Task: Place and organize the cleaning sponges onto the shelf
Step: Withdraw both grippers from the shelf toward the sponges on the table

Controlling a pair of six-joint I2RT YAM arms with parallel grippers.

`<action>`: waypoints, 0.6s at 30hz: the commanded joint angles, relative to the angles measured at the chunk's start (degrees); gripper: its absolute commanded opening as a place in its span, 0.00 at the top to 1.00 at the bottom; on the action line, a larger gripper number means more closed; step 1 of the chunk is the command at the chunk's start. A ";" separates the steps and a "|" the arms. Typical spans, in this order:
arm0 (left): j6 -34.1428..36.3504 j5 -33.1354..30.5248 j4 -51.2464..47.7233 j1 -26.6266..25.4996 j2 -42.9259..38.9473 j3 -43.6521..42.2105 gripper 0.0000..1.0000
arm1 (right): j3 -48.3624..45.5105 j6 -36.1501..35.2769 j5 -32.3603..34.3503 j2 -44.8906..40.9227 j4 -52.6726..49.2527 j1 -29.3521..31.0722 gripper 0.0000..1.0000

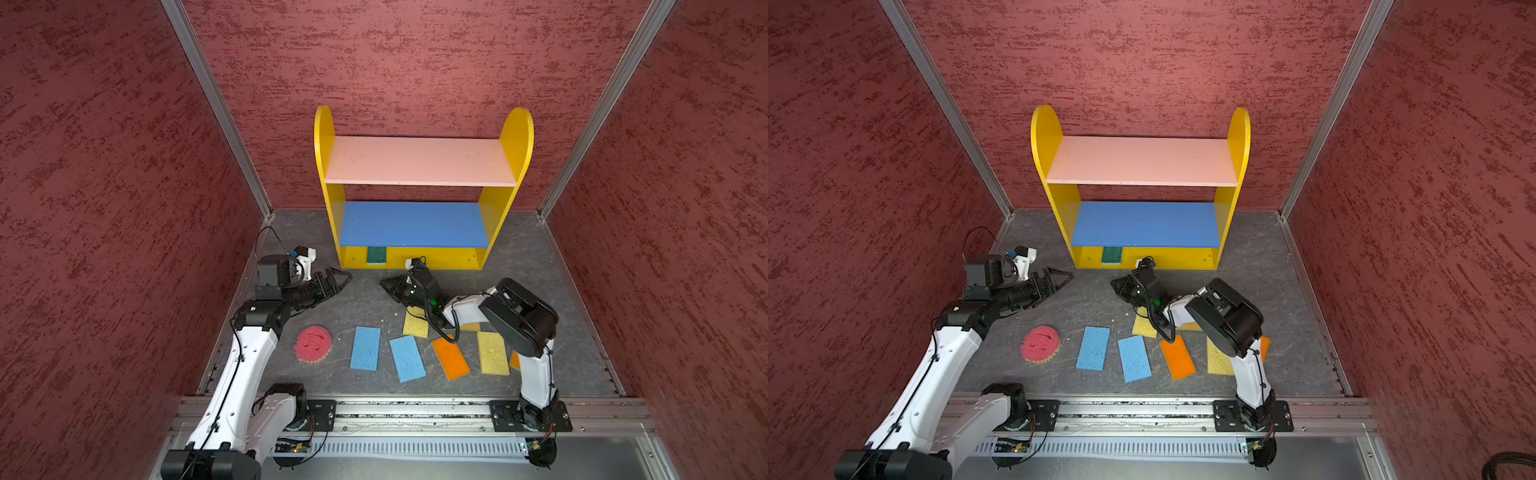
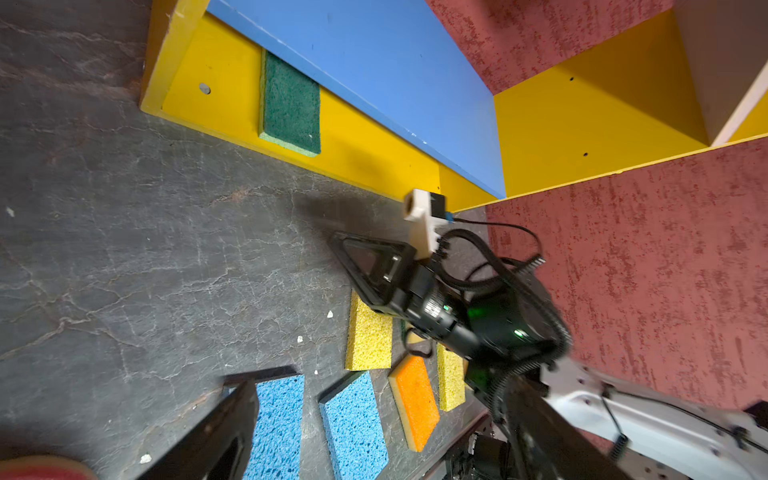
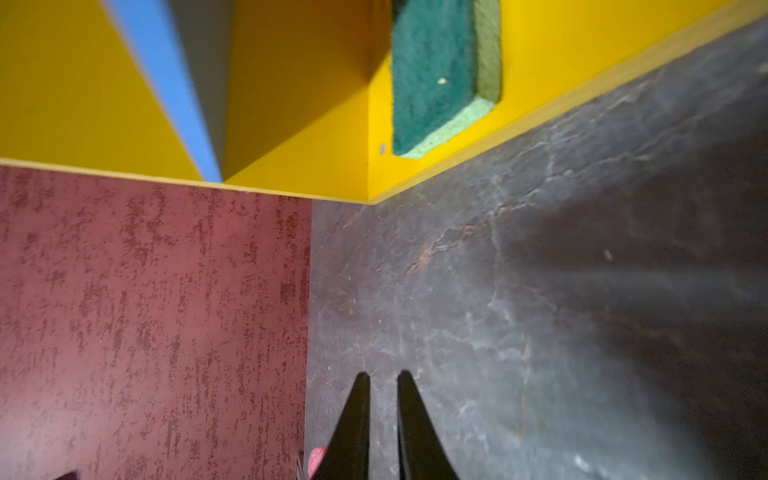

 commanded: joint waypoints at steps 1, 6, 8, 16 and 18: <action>-2.02 -6.19 3.27 -5.99 2.44 -1.09 0.11 | -4.43 -6.23 0.14 -8.77 -9.23 -0.24 0.84; -6.40 -13.17 9.93 -16.95 7.31 -3.36 0.15 | -7.28 -17.24 4.78 -20.64 -32.33 0.15 0.78; -7.63 -15.45 12.22 -20.64 10.08 -3.55 0.19 | -8.46 -20.66 7.48 -24.79 -39.19 0.48 0.74; -11.15 -17.93 21.66 -31.58 26.32 -0.51 0.26 | -13.35 -25.05 10.29 -34.47 -55.29 0.46 0.53; -12.36 -17.47 24.35 -33.18 29.84 0.03 0.27 | -16.00 -22.78 8.21 -34.90 -52.26 0.55 0.53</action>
